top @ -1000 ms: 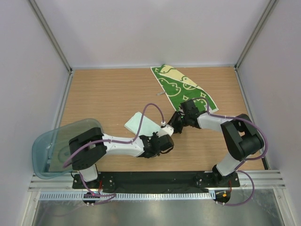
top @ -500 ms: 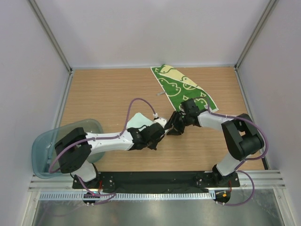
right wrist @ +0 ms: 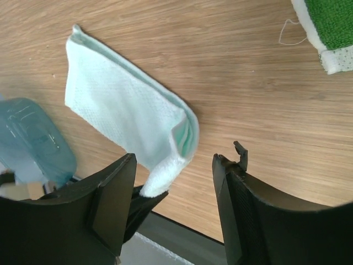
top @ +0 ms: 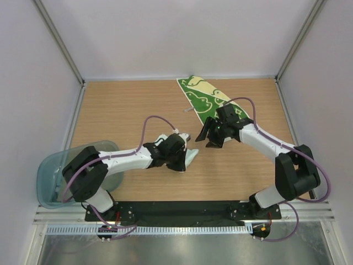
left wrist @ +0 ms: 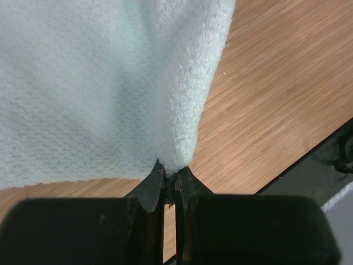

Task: Roll the towels
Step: Roll the towel

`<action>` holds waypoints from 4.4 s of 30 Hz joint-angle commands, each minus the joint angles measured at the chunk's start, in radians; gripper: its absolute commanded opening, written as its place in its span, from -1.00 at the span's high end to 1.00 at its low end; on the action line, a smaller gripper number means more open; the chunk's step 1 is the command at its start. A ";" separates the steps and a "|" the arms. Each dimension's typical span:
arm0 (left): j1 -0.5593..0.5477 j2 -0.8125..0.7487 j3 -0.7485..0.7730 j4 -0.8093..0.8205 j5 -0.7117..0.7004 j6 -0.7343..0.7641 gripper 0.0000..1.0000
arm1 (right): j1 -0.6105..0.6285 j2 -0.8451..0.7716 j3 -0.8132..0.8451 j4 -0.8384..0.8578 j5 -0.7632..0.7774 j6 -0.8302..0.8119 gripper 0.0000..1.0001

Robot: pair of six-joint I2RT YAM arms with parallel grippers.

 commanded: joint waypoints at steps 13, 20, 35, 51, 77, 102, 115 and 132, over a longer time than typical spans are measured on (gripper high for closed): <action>0.218 0.096 -0.032 -0.009 0.369 -0.268 0.99 | 0.021 -0.125 -0.187 0.386 -0.290 -0.006 0.64; 0.279 0.113 0.000 -0.143 0.349 -0.298 1.00 | 0.064 -0.099 -0.251 0.576 -0.339 0.031 0.78; 0.362 0.174 0.021 -0.193 0.331 -0.225 0.99 | 0.163 0.145 -0.320 0.966 -0.316 0.147 0.86; 0.365 0.196 0.023 -0.222 0.289 -0.205 0.90 | 0.157 0.384 -0.337 1.106 -0.225 0.218 0.97; 0.344 -0.172 0.029 -0.538 -0.096 -0.163 -0.02 | 0.157 0.345 -0.303 0.960 -0.230 0.144 0.97; 0.045 0.107 0.169 -0.221 -0.205 0.166 0.10 | 0.168 0.291 -0.259 0.842 -0.242 0.109 0.98; 0.045 0.084 0.035 -0.175 -0.338 0.110 0.17 | 0.167 0.315 -0.219 0.790 -0.257 0.077 0.98; 0.045 0.050 -0.028 -0.137 -0.254 0.028 0.17 | 0.025 0.363 -0.109 0.642 -0.296 -0.049 0.98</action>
